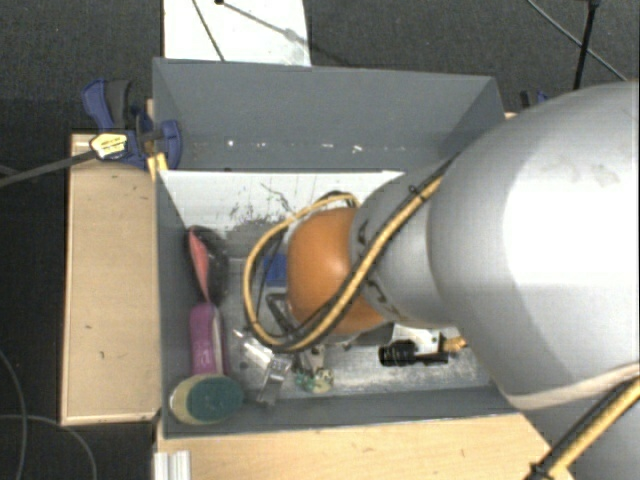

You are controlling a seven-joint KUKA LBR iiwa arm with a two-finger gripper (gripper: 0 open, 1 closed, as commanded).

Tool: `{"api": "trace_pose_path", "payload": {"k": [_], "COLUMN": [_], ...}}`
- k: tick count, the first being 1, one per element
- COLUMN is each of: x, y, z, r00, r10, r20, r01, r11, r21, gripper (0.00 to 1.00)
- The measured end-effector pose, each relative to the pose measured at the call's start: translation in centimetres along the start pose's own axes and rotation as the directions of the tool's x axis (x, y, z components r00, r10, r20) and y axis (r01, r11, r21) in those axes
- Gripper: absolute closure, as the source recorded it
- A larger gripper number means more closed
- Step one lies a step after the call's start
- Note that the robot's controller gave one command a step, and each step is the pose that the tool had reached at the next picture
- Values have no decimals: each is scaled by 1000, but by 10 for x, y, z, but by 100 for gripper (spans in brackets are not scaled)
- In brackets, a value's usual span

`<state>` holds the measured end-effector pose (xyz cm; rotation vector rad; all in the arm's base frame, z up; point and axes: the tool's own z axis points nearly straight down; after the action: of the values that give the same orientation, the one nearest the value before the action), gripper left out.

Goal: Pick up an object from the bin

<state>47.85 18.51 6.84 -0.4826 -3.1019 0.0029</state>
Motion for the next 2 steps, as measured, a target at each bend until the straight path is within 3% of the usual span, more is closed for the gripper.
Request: {"api": "trace_pose_path", "payload": {"k": [1,2], "x": [0,0], "y": [0,0], "z": [0,0], "r00": [1000,1000], "r10": [8,10], "r20": [1,1], "r01": [-8,-10], "r11": [1000,1000], "r21": [-1,-1], "gripper": [0,100]}}
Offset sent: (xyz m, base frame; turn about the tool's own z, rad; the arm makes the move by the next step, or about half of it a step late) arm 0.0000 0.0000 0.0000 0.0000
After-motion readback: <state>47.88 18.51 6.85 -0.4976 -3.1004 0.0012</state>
